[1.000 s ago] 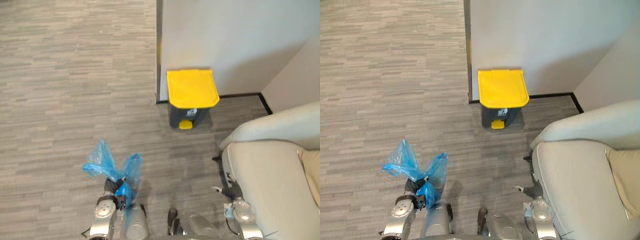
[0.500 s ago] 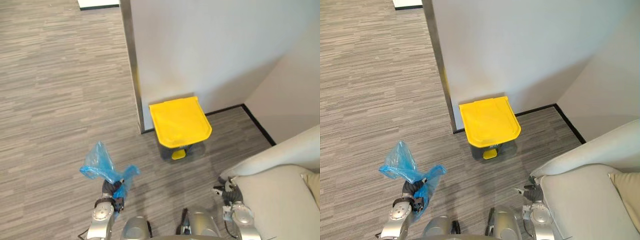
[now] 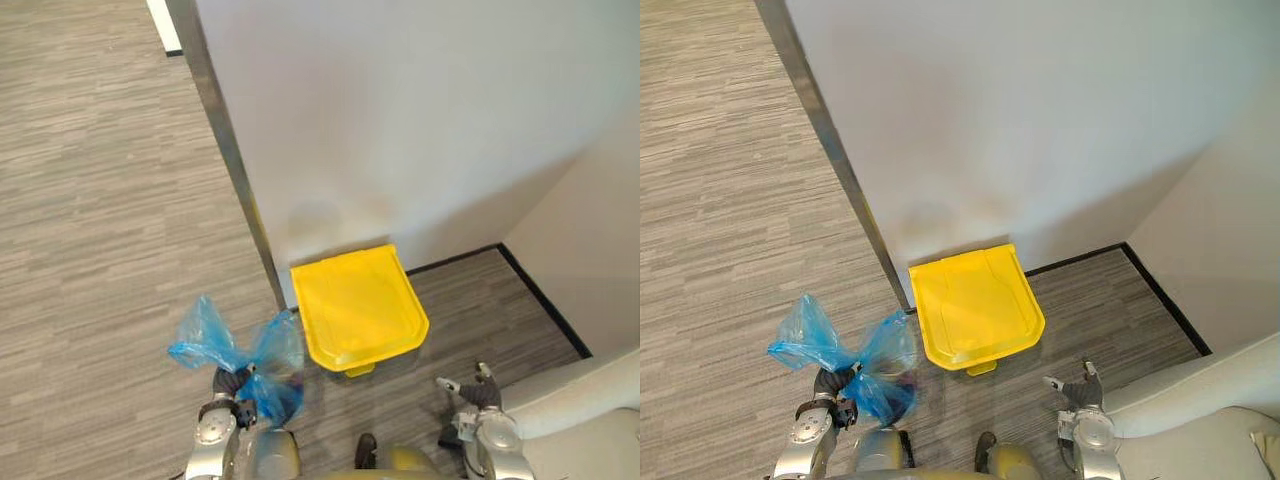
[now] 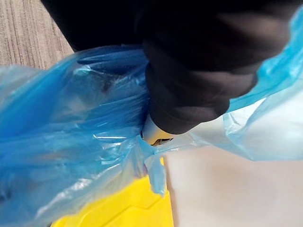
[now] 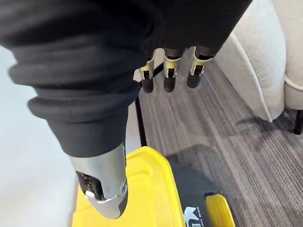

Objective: Gather rubbish on tea table into small bin, then transfer packed bag to large trash can.

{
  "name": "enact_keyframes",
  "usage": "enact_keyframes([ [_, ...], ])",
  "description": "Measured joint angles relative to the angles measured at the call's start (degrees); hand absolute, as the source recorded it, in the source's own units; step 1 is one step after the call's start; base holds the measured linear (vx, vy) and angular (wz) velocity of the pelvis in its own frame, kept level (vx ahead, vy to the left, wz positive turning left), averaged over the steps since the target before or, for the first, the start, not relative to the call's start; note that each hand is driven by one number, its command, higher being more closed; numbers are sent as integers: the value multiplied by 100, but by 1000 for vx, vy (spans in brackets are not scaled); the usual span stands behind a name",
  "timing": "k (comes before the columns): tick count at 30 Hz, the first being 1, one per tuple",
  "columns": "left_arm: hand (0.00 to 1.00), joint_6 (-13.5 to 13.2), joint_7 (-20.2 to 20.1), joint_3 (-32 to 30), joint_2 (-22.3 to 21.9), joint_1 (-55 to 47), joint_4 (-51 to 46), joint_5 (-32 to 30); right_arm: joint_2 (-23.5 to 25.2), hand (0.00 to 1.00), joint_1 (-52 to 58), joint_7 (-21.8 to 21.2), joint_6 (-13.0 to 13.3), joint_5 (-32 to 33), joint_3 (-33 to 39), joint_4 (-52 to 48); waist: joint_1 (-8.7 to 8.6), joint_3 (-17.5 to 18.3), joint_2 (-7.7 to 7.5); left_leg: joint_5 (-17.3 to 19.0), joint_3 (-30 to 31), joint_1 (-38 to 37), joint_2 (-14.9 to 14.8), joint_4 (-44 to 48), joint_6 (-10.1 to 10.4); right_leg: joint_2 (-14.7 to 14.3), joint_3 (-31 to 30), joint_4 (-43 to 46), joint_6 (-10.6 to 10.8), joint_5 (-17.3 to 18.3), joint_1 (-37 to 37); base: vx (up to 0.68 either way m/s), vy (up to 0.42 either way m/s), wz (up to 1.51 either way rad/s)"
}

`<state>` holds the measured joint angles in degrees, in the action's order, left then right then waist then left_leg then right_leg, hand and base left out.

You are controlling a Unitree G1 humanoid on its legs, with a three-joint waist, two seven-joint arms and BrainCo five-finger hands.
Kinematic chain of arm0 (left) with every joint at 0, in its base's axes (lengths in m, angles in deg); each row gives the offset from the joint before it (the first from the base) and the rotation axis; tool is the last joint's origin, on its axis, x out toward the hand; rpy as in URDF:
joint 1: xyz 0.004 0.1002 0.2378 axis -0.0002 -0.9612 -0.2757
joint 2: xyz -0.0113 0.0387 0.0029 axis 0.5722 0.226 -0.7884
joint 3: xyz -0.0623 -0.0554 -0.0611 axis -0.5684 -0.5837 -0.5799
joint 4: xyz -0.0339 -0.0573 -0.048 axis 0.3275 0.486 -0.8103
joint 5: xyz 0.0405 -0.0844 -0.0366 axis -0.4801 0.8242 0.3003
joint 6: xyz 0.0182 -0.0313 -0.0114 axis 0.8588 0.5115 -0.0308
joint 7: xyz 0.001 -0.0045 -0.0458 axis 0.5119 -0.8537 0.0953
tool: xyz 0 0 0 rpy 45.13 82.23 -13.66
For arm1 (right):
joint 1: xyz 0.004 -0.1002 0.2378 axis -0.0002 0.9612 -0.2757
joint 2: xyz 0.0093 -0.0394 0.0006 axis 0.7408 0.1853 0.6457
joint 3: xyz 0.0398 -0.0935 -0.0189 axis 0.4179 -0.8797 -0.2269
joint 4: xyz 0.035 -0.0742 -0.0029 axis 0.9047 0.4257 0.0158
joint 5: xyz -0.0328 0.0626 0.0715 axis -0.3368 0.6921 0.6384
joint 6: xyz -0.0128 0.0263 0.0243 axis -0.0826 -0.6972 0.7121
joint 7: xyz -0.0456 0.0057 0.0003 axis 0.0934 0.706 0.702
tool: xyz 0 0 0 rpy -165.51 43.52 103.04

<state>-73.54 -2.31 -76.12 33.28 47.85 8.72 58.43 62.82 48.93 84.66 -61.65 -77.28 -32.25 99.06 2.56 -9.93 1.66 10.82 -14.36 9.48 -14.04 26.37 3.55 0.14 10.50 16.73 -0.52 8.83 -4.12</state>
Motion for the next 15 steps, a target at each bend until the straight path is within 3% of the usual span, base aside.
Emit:
enact_keyframes([
  [3, 100, 1, -2, 78, 1, 40, -4, 0, 57, 0, 186, 1, -16, 3, 46, 15, -19, 72, -137, 11, -139, -209, 273, -402, 10, 238, -113, -6, 114, 36, -33, 132, 145, -7],
  [5, 100, 1, -3, 76, 23, 38, -4, -4, 88, 0, 205, -1, -16, 3, 45, 23, -14, 83, -145, 11, -220, -268, 339, -460, 9, 303, -157, -45, 171, 46, -6, 65, 92, -15],
  [12, 100, 4, 1, -31, 157, -92, 316, -5, 78, 0, 60, -4, -52, -14, 43, 484, -8, 90, -139, 27, -324, -393, 326, -628, -8, 238, -316, -177, 229, 10, -8, 0, -6, -10],
  [15, 100, 2, 9, -76, 224, -246, 307, -2, 41, 0, -118, -2, -120, -14, 9, 625, 22, 102, -120, 195, -390, -348, 288, -483, -46, 168, -462, -111, 259, -21, -92, -35, 31, -26],
])
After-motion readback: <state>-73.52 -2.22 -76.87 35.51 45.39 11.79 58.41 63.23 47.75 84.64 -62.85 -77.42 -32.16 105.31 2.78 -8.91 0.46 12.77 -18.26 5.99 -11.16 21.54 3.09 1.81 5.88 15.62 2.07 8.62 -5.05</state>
